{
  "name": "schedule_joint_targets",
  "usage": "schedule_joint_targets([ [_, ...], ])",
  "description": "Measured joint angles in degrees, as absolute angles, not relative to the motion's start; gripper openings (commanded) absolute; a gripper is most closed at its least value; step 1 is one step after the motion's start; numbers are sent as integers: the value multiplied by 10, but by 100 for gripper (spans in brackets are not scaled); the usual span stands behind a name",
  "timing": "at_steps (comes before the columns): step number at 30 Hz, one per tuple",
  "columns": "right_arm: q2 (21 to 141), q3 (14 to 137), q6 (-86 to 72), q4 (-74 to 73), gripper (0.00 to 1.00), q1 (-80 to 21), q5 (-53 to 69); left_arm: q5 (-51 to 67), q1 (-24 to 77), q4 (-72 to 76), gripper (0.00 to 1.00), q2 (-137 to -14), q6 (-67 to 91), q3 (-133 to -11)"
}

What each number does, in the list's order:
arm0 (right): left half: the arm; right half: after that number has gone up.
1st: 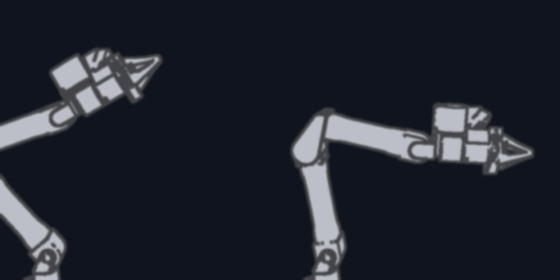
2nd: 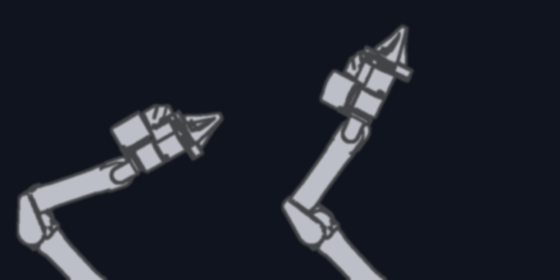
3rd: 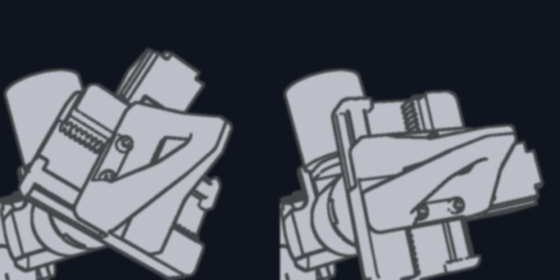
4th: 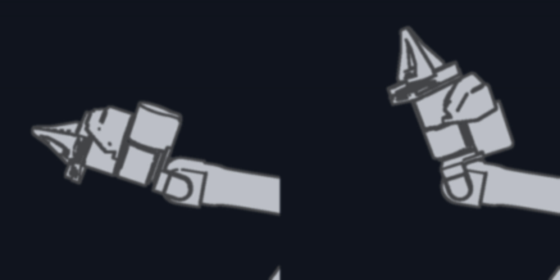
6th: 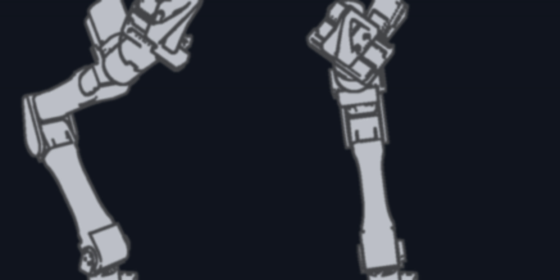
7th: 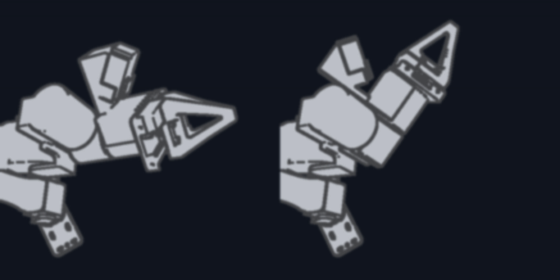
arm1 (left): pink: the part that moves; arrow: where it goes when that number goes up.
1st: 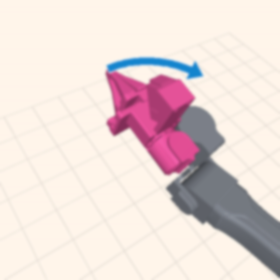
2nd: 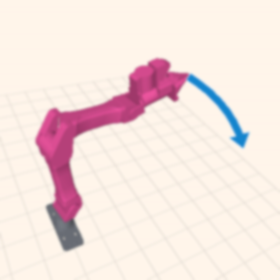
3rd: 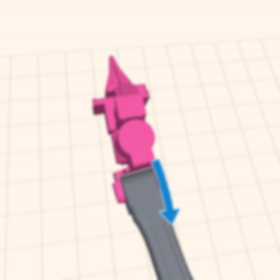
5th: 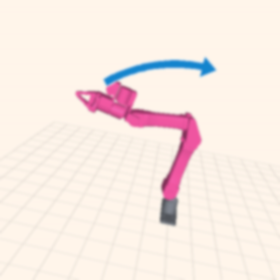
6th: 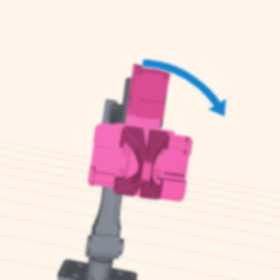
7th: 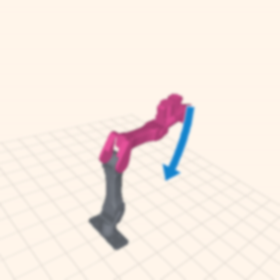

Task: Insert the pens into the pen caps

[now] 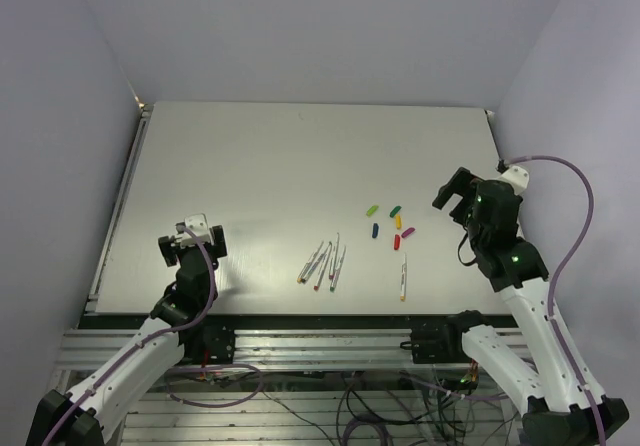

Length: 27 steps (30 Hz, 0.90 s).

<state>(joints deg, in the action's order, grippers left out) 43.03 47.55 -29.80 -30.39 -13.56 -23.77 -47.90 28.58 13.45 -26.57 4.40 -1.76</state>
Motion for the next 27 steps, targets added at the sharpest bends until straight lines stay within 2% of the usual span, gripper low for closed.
schedule_joint_targets([
  [15, 411, 475, -296, -303, 100, -136, -266, -497, 286, 134, 96, -266, 50, -18],
  [27, 311, 468, -290, -256, 100, -136, -291, -499, 286, 132, 96, -261, 50, -18],
])
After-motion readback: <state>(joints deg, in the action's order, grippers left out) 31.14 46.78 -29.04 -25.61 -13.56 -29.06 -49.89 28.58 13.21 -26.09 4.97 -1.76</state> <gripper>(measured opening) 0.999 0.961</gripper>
